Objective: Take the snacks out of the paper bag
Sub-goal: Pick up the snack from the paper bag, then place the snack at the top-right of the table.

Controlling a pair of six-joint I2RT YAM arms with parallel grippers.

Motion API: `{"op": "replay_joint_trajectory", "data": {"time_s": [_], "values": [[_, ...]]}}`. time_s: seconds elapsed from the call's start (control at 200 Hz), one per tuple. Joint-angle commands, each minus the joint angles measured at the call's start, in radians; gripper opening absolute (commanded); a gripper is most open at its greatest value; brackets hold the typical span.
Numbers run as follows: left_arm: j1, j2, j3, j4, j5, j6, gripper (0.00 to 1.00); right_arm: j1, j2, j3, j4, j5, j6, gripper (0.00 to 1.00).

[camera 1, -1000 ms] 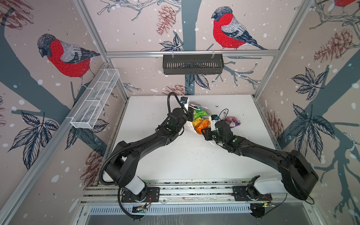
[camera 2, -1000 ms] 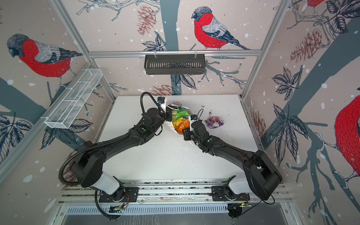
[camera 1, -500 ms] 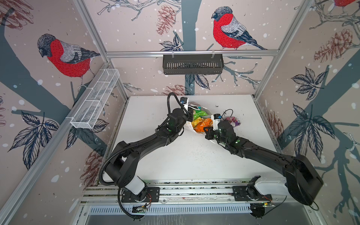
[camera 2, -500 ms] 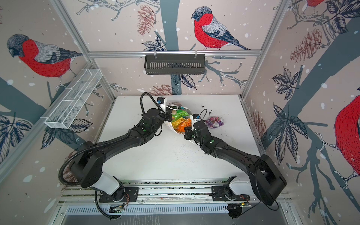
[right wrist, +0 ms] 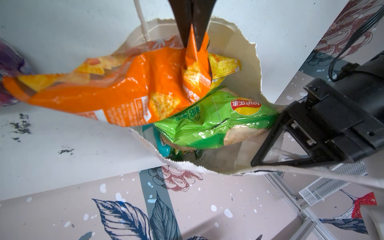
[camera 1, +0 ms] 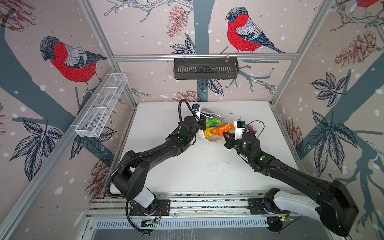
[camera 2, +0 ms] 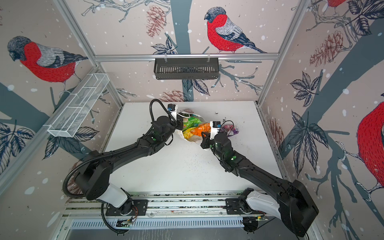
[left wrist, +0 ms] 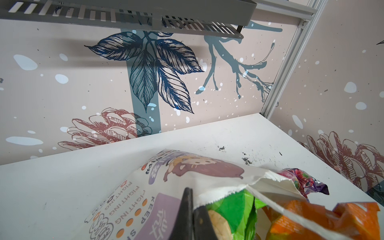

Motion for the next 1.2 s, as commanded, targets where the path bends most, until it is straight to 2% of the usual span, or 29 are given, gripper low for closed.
{"op": "replay_joint_trajectory", "data": {"time_s": [0.0,0.645,0.846,1.066,1.196], "values": [[-0.003,-0.001,-0.005,-0.033,-0.015,-0.002,0.0,-0.001,-0.025,-0.006,0.064,0.054,-0.027,0.01],[-0.003,-0.008,-0.007,-0.035,-0.033,0.014,0.0,-0.01,-0.207,-0.058,0.069,0.192,-0.084,0.0],[-0.003,-0.024,-0.007,-0.035,-0.061,0.04,0.0,-0.03,-0.259,-0.044,0.034,0.174,-0.04,0.0],[-0.003,-0.046,-0.044,-0.045,-0.104,0.068,0.0,-0.049,-0.331,-0.026,-0.023,0.225,0.006,0.0],[-0.003,-0.059,-0.062,-0.052,-0.115,0.075,0.0,-0.064,-0.326,0.014,-0.104,0.262,0.016,0.0]]}}
